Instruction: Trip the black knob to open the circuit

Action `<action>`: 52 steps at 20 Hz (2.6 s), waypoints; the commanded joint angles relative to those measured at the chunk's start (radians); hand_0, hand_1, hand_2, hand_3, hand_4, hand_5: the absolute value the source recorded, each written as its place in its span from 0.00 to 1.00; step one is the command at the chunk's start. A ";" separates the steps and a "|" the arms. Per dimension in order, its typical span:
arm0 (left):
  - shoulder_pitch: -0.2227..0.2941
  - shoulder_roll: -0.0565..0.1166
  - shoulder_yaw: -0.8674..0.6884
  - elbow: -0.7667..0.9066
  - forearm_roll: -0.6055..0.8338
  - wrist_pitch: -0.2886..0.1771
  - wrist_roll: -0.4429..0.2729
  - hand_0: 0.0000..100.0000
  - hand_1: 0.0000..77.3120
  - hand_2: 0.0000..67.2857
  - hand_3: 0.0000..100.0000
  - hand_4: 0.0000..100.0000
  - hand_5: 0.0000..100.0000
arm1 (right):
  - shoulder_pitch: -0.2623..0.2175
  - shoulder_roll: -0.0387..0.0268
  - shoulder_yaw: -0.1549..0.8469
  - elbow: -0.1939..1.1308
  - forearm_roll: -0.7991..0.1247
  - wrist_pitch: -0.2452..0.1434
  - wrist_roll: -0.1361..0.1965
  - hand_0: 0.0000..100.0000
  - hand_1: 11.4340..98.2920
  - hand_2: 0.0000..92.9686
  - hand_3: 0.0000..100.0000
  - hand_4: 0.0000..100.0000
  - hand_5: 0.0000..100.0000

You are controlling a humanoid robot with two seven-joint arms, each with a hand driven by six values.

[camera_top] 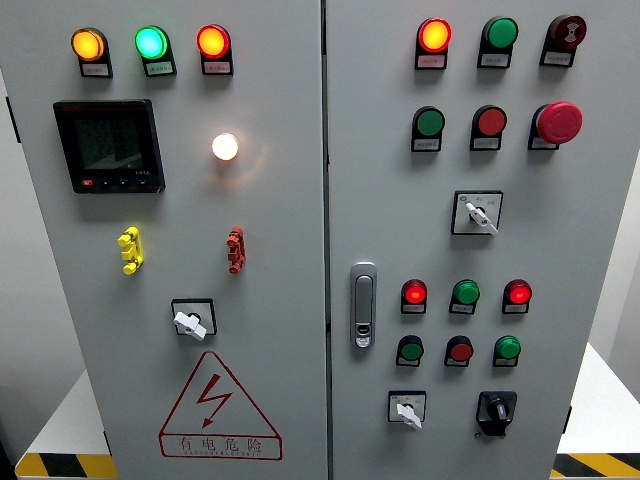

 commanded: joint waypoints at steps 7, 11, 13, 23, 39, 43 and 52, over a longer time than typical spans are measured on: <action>0.000 0.000 -0.002 0.000 0.000 0.000 0.000 0.00 0.05 0.19 0.21 0.07 0.02 | 0.001 0.0015 0.307 0.034 -0.230 0.000 -0.006 0.38 0.42 0.00 0.06 0.00 0.08; 0.000 0.000 0.000 0.000 0.000 0.000 0.000 0.00 0.05 0.19 0.21 0.07 0.02 | -0.066 0.0031 0.647 0.138 -0.761 -0.090 -0.020 0.38 0.42 0.00 0.06 0.00 0.09; 0.000 0.000 0.000 0.000 -0.001 0.000 0.000 0.00 0.05 0.19 0.21 0.07 0.02 | -0.071 0.0031 0.696 0.175 -0.775 -0.109 -0.020 0.37 0.42 0.00 0.07 0.00 0.09; 0.000 0.000 0.000 0.000 0.000 0.000 0.000 0.00 0.05 0.19 0.21 0.07 0.02 | -0.075 -0.0123 0.790 0.182 -0.766 -0.077 -0.023 0.36 0.43 0.00 0.09 0.01 0.10; 0.000 0.000 0.000 0.000 0.000 0.000 0.000 0.00 0.05 0.19 0.21 0.07 0.02 | -0.035 -0.0001 1.086 0.172 -1.056 -0.041 -0.032 0.36 0.43 0.00 0.10 0.02 0.10; 0.000 0.000 0.000 0.000 0.000 0.000 0.000 0.00 0.05 0.19 0.21 0.07 0.02 | 0.009 0.0015 1.242 0.174 -1.163 0.027 -0.031 0.36 0.43 0.00 0.10 0.02 0.10; 0.000 0.000 0.000 0.000 0.000 0.000 0.000 0.00 0.05 0.19 0.21 0.07 0.02 | -0.015 0.0031 1.263 0.479 -1.194 0.046 0.059 0.37 0.44 0.00 0.11 0.04 0.17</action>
